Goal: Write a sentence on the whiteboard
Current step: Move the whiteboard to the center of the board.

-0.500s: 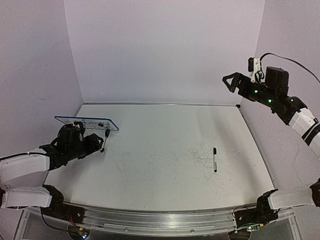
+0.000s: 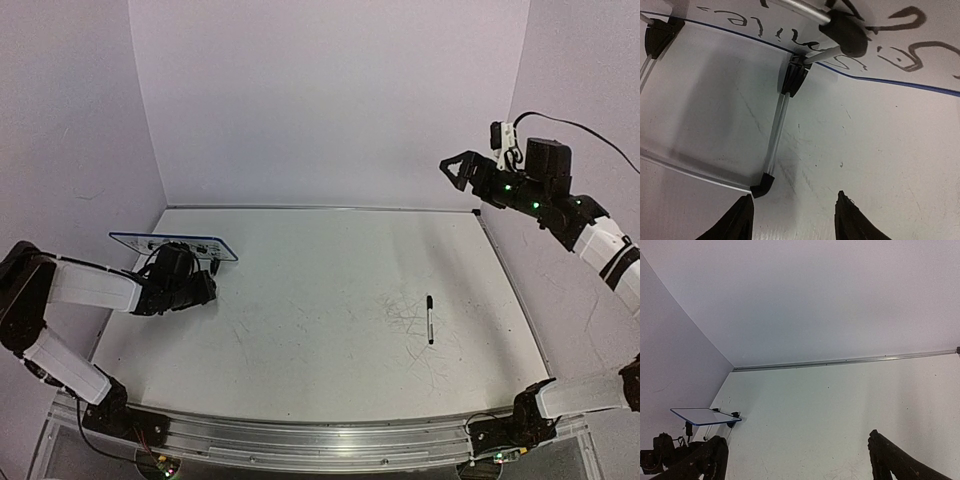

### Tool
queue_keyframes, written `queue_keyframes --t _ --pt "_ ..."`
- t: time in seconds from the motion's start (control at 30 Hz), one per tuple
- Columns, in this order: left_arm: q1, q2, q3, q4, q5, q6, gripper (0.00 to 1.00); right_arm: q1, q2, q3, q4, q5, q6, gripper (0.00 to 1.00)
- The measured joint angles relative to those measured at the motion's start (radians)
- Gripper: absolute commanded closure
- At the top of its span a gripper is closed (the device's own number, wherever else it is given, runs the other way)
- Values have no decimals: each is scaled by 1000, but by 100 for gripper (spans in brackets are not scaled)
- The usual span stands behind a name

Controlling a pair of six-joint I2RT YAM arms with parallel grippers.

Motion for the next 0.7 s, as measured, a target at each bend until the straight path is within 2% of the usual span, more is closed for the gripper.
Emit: queue_keyframes --t 0.3,0.7 --pt "24 255 122 31 -54 101 49 0 -9 -3 0 -1 6 2" --pt "3 327 142 105 -71 112 63 0 -14 -17 0 -5 25 2"
